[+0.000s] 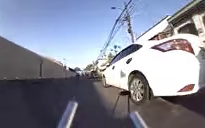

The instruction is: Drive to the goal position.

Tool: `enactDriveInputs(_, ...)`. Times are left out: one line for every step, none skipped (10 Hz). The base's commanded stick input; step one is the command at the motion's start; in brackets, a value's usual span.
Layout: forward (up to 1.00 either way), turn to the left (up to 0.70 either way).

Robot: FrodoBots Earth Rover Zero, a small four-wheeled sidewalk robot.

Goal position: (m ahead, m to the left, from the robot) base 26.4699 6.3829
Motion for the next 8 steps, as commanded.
enactDriveInputs(0.85, 0.0)
enactDriveInputs(0.85, 0.0)
enactDriveInputs(0.85, 0.0)
enactDriveInputs(0.85, 0.0)
enactDriveInputs(0.85, 0.0)
enactDriveInputs(0.85, 0.0)
enactDriveInputs(0.85, 0.0)
enactDriveInputs(0.85, 0.0)
